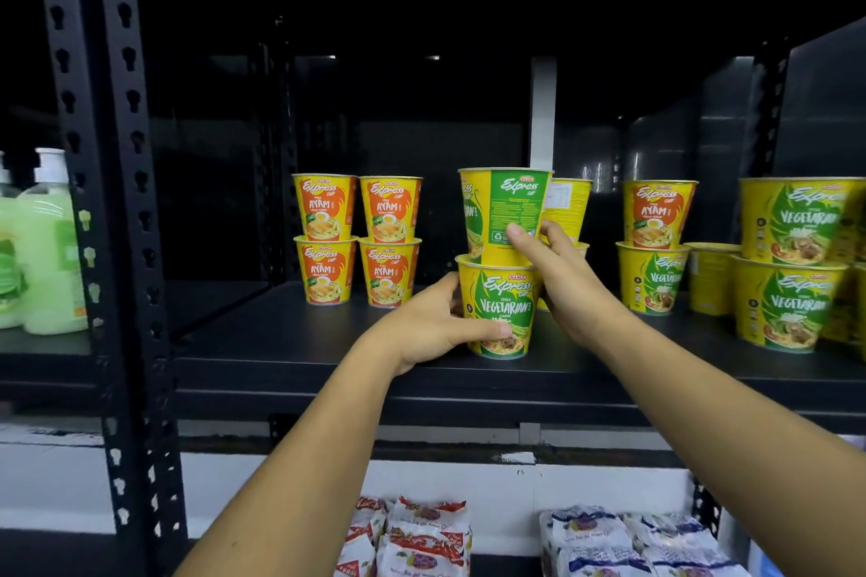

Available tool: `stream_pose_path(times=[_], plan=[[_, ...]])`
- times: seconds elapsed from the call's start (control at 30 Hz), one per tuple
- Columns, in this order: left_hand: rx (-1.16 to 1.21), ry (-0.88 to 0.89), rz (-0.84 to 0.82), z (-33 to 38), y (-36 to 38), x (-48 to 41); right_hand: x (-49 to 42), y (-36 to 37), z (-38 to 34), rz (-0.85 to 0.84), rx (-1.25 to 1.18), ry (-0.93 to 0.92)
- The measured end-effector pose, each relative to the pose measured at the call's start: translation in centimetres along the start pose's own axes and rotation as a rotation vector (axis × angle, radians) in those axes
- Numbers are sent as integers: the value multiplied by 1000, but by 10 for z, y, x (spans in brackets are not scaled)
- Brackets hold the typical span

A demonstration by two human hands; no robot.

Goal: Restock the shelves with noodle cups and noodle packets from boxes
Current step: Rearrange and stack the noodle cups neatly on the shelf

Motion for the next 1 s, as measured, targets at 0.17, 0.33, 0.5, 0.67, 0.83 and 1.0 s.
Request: stream_pose_path(times=[0.17, 0.33, 0.5, 0.67, 0.83, 1.0], plan=[[0, -6, 2, 0, -1, 1, -3, -2, 0, -25, 20, -7], [7, -12, -3, 0, -2, 1, -10, 2, -5, 76, 108, -41], [16, -8, -10, 1, -2, 2, -14, -7, -6, 45, 12, -7], [23, -3, -2, 2, -1, 4, -15, -5, -11, -11, 61, -10], [21, -14, -1, 3, -1, 4, -17, -2, -12, 19, 60, -9], [21, -20, -4, 2, -2, 4, -15, -5, -12, -20, 6, -38]])
Point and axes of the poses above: each hand's wrist, its own x-axis away from the middle knuckle, its own y-axis out of the palm, z = x × y, the point moved 1 cm from there along -x, towards the middle knuckle, and after that the axes turned 13 degrees about x, right-handed, at the moved point
